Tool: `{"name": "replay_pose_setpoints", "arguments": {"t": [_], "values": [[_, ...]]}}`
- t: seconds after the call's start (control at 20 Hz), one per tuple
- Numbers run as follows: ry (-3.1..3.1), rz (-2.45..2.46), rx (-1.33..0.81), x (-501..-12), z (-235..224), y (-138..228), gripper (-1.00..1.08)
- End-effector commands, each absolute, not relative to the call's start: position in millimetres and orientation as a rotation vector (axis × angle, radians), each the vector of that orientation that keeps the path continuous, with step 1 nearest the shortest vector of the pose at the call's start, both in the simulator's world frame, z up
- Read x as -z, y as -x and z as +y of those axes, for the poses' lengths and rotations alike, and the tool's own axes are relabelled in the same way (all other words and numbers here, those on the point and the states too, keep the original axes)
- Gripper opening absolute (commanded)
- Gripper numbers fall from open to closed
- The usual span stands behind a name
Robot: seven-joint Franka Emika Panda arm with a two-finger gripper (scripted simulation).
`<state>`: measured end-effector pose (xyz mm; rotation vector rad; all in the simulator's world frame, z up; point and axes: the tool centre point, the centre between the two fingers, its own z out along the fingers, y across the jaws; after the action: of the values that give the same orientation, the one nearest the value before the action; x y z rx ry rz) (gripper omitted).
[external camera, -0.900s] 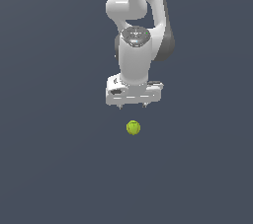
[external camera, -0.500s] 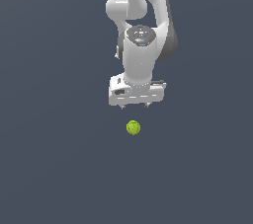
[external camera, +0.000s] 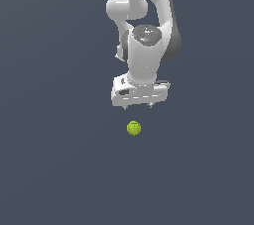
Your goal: Pick up the object and move it to a goal position.
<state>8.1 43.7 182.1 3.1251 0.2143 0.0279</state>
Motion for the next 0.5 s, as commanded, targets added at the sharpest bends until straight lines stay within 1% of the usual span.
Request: {"name": "replay_pose_setpoints", "arguments": {"t": [0.0, 0.25, 0.45], "values": [[-3.125, 0.219, -0.027, -180, 44, -9, 1.0], [-3.124, 0.249, -0.022, -166, 42, -14, 1.0], [-3.122, 0.293, -0.016, -145, 40, -20, 1.0]]}}
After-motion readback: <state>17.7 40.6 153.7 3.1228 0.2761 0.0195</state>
